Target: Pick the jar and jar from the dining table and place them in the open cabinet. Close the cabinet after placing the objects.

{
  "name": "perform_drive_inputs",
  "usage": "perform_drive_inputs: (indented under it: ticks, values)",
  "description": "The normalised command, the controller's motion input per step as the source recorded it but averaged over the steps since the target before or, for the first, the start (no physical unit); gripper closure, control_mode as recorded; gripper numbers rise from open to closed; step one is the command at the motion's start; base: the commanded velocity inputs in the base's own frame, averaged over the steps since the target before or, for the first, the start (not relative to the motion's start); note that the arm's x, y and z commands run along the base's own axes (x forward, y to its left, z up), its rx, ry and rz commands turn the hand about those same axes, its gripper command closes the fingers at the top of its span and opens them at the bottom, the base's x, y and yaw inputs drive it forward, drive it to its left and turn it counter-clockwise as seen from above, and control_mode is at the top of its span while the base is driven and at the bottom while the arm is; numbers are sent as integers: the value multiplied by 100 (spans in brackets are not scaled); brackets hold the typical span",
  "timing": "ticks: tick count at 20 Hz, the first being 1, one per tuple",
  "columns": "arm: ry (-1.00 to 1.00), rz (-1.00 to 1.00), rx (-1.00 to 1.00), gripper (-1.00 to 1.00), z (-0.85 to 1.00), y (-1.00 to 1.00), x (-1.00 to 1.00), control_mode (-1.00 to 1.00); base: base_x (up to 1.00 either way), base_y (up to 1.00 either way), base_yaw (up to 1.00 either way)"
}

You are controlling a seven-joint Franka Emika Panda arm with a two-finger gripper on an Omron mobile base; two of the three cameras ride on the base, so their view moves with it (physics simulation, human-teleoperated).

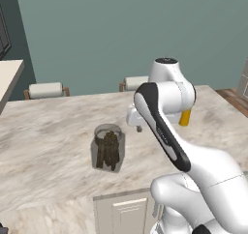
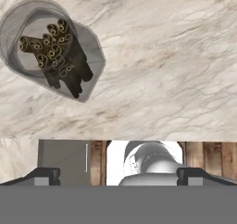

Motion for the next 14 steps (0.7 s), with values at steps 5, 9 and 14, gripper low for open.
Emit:
perform_drive_inputs:
  ticks: [5, 9, 14]
  values:
    - [0, 0, 0, -100, -9, 7, 9, -100, 0, 0, 0]
    - [0, 0, 0, -100, -11, 7, 2, -100, 0, 0, 0]
    - [0, 0, 0, -100, -8, 6, 4, -100, 0, 0, 0]
